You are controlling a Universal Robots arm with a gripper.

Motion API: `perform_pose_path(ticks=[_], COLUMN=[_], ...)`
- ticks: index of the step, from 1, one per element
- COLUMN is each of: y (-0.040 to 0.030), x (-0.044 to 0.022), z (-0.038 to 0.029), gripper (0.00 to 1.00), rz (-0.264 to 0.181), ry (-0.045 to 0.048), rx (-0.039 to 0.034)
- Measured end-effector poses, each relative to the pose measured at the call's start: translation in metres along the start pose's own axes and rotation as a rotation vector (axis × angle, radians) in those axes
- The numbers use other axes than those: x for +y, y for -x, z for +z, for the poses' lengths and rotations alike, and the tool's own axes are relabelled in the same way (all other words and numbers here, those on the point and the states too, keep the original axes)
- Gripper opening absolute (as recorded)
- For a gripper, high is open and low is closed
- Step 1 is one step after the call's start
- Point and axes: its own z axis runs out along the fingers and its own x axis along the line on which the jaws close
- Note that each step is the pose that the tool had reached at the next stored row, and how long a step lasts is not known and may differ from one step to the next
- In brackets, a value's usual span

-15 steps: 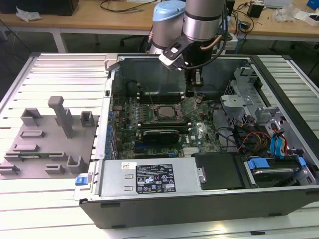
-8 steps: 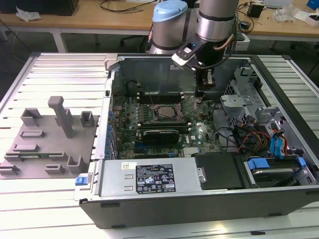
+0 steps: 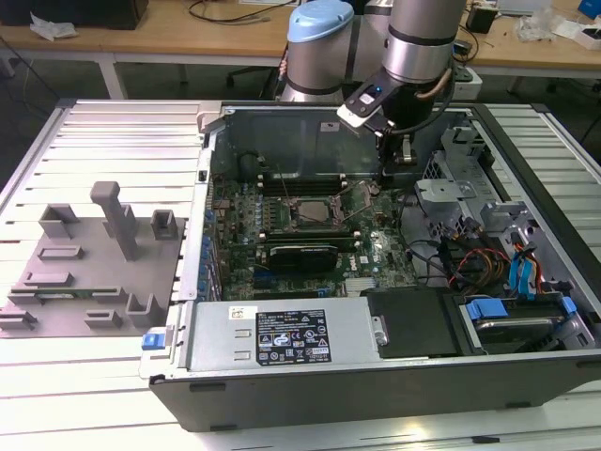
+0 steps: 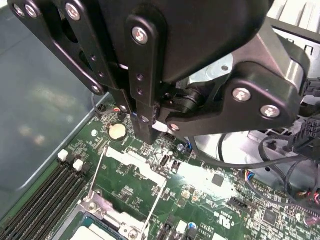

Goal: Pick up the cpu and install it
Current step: 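Close the cpu cover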

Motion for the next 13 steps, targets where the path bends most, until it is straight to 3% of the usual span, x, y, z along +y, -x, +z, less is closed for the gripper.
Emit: perform_pose_path(ticks=[4, 13], y=[-0.0001, -0.0007], x=[0.0000, -0.0005], z=[0.0025, 0.0205], gripper=[0.11, 0.11], rz=[0.000, 0.000], ry=[-0.0002, -0.0023], rx=[0.0001, 0.0000])
